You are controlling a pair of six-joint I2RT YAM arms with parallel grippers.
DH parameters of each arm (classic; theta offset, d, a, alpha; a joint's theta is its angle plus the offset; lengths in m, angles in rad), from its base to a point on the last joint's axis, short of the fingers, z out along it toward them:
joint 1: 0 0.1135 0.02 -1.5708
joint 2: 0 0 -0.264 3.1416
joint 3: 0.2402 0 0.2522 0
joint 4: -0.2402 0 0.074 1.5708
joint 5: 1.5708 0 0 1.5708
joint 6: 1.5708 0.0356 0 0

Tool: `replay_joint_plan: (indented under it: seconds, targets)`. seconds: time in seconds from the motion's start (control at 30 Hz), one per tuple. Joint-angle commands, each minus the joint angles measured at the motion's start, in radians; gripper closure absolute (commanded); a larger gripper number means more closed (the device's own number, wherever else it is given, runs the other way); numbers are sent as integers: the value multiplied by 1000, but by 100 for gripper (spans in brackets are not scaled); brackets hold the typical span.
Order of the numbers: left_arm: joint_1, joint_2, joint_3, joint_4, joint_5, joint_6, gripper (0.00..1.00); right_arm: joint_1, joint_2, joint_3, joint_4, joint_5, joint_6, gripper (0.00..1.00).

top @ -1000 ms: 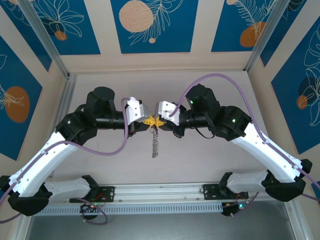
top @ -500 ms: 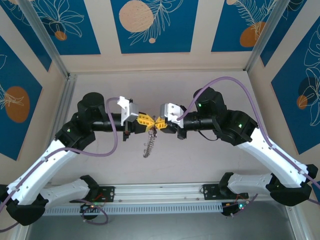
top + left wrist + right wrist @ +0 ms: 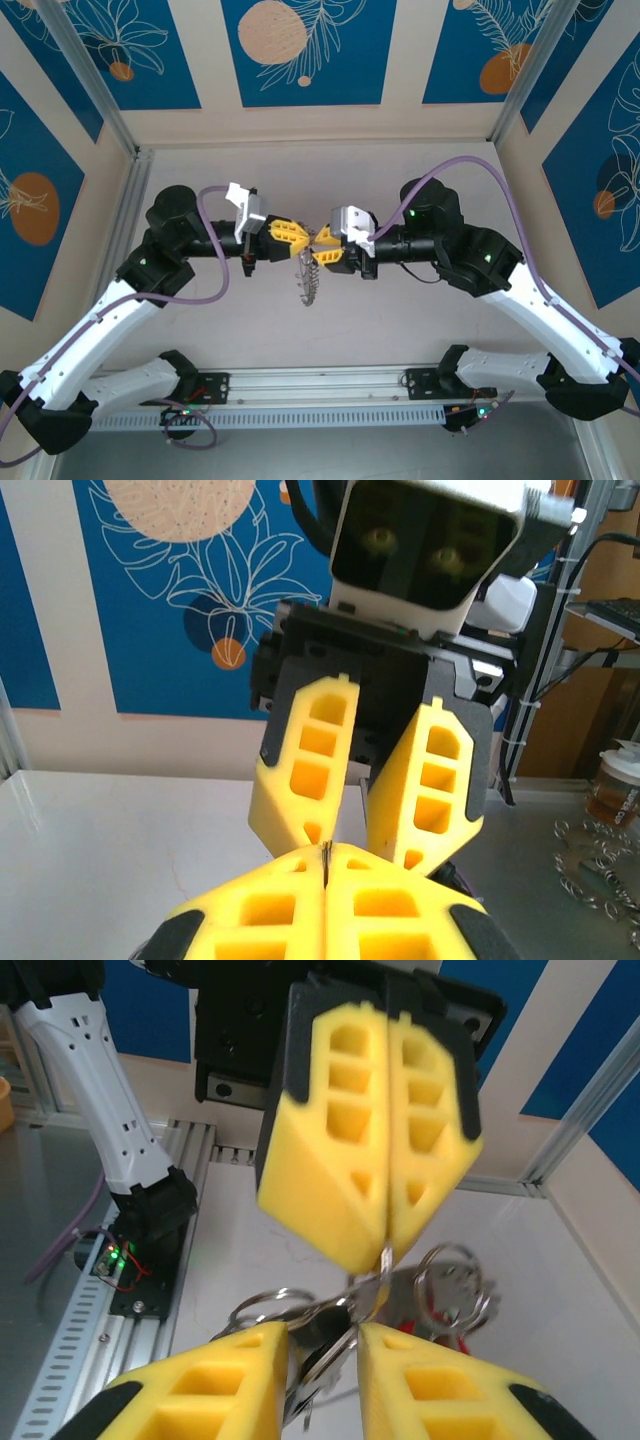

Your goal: Put the keys on the keyring

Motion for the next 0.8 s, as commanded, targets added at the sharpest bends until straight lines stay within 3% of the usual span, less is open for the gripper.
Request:
replay_joint_plan:
  seconds: [0.0,0.77]
  targets:
    - [18,-16,-6,140,48,-52,100,-21,-32,-32,32,-78,55,74]
    - [67,-7,-79,485,180,-322,100,-41,-14,-60,128,-172,114,76]
